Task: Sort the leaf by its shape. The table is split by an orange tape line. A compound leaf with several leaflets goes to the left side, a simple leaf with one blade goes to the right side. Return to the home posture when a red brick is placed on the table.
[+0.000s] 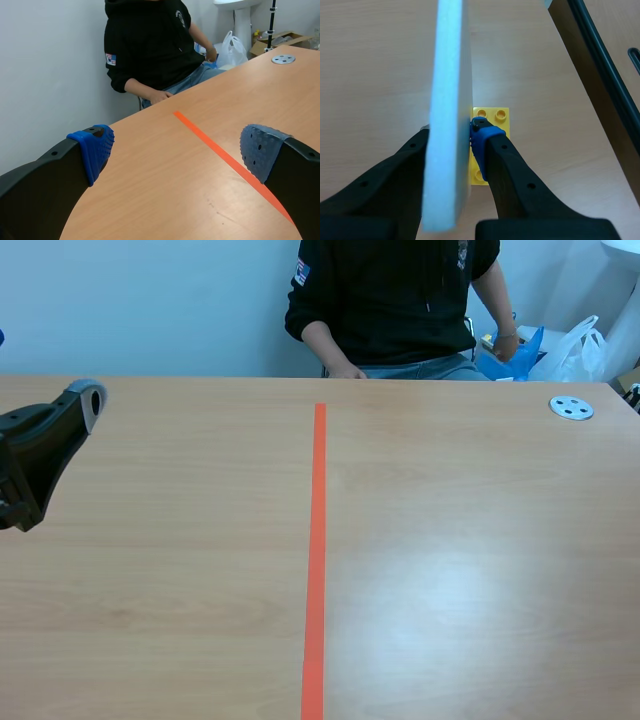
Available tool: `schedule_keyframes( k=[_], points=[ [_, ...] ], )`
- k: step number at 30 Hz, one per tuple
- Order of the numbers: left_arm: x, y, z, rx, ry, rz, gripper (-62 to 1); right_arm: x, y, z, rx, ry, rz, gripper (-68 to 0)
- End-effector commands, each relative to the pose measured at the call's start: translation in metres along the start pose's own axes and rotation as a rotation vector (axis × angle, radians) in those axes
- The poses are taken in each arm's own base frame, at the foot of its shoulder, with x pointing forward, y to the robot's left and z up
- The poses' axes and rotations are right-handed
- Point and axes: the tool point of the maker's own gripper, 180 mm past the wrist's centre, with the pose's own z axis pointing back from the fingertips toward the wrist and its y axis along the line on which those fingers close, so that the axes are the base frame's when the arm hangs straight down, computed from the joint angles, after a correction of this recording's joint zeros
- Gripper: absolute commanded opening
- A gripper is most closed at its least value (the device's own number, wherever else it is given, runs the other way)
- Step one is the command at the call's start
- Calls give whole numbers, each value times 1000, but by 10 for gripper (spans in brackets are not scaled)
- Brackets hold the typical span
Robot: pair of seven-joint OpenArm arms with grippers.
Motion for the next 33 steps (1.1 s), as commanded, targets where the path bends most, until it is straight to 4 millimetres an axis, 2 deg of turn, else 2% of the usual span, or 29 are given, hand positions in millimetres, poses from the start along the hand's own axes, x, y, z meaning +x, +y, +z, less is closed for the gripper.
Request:
schedule_keyframes(
  k=[1,4,13,16,19,21,26,30,33],
  points=[
    [8,-1,0,-4,-30,5,-67,20,-6,-2,-13,-55,8,-598],
    [8,-1,0,-4,-30,5,-67,20,-6,-2,-13,-57,5,-566],
    [8,-1,0,-4,-30,5,-67,19,-6,-2,-12,-56,1,-366],
    [8,-1,0,-4,-30,5,-67,20,-6,0,-6,-57,9,-277],
    [8,-1,0,-4,-30,5,-67,26,-6,5,-4,-72,28,-155],
    [8,-1,0,-4,-30,5,-67,36,-9,12,-8,-103,16,-109],
    [8,-1,0,-4,-30,5,-67,67,-15,34,8,-168,26,-109],
    [8,-1,0,-4,-31,5,-67,104,-1,55,87,-254,80,-109],
    [8,-1,0,-3,-31,5,-67,133,19,69,170,-328,126,-109]
  ],
)
